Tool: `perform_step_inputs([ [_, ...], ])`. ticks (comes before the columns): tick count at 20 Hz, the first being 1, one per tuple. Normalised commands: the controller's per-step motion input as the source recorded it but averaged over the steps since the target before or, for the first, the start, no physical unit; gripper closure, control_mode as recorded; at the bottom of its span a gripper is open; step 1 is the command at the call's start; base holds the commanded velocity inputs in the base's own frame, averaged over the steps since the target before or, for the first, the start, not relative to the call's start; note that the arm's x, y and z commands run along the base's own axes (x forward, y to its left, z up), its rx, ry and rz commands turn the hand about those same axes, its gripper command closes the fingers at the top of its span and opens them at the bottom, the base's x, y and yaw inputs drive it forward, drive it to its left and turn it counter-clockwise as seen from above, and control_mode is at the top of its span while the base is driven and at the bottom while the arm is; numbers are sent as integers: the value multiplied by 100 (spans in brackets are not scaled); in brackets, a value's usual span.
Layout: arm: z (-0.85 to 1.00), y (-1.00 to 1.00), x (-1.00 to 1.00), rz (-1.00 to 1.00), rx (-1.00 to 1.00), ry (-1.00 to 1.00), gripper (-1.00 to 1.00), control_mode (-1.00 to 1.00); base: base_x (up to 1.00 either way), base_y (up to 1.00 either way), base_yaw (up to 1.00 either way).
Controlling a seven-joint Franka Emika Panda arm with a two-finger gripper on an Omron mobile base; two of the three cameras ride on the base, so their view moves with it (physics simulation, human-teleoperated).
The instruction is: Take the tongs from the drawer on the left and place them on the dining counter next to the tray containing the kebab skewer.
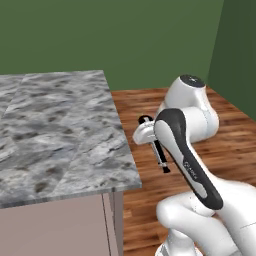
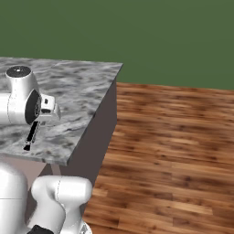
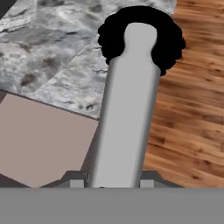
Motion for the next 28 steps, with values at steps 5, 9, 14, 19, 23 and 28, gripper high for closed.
perform_step_inputs([
  [5, 52, -88, 33, 0, 11, -15, 100, -100, 0, 0, 0],
  [9, 10, -72, 17, 0, 8, -5, 100, -100, 0, 0, 0],
  [14, 0, 0, 4, 0, 0, 0, 100, -100, 0, 0, 0],
  [19, 0, -23, 0, 0, 0, 0, 100, -100, 0, 0, 0],
  [23, 0, -27, 0, 0, 2, 0, 100, -100, 0, 0, 0],
  [28, 0, -21, 0, 0, 1, 0, 100, -100, 0, 0, 0],
])
